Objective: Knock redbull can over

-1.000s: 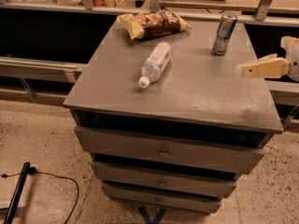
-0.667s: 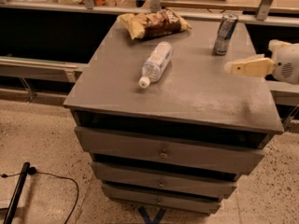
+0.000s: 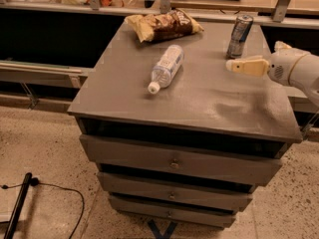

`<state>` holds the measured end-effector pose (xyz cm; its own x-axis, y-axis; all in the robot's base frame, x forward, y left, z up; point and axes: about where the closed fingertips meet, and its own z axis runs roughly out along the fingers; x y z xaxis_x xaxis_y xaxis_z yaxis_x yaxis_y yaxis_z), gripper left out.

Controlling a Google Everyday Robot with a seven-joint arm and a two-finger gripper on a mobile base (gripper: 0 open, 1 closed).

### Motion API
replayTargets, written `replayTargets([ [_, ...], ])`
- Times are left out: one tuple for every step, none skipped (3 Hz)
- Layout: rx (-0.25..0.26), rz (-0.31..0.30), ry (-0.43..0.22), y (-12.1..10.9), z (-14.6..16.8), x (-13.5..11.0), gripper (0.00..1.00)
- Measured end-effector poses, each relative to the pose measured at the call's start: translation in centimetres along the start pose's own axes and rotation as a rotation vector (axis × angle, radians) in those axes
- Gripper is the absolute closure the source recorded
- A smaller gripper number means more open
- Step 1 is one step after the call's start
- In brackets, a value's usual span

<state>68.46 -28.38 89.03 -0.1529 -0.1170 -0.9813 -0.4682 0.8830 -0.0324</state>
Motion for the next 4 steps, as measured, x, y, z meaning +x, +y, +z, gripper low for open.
replayTargets([
  [0.031, -0.022, -0.043, -1.8, 2.4, -0.4, 0.0],
  [0.033, -0.057, -0.07, -3.3, 4.9, -1.0, 0.0],
  [0.034, -0.079, -0.076, -5.1, 7.8, -1.1, 0.0],
  [0.025, -0.087, -0.075, -5.7, 9.5, -1.1, 0.0],
])
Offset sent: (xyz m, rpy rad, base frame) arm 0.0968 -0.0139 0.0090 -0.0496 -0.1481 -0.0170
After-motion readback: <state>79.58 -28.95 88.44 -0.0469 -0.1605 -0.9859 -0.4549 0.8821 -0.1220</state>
